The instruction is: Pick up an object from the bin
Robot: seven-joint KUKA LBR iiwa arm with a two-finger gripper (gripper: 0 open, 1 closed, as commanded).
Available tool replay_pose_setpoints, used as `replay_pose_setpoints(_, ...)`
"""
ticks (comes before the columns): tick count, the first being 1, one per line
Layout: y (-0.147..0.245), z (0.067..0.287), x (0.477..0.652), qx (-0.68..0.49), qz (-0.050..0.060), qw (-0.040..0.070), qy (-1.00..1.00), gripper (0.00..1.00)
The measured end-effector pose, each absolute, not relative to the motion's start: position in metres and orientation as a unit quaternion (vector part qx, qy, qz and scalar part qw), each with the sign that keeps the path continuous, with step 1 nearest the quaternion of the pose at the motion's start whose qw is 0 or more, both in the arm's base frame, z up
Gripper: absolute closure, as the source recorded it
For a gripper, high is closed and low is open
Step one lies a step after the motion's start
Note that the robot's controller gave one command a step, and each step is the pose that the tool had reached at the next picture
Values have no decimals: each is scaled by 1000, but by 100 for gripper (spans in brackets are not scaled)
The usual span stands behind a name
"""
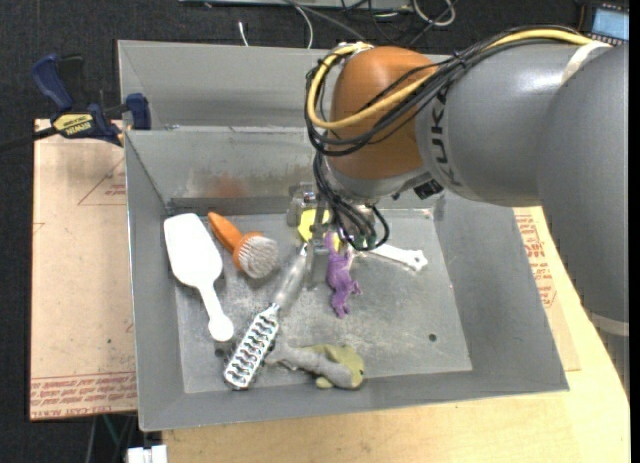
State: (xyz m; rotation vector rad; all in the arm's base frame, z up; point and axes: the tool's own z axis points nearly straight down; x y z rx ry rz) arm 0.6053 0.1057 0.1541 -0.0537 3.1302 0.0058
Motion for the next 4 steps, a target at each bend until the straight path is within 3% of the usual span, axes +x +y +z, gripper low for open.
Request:
replay_pose_setpoints(1, 108, 69, 616, -38, 2, 5, 999, 0)
replay_pose_setpoints(2, 89, 70, 554, -93, 1, 7, 996, 100)
replay_pose_setpoints(3, 89, 70, 554, -93, 1, 7, 996, 100)
replay_pose_setpoints(4, 72, 179, 568, -91, 1, 6, 996, 100)
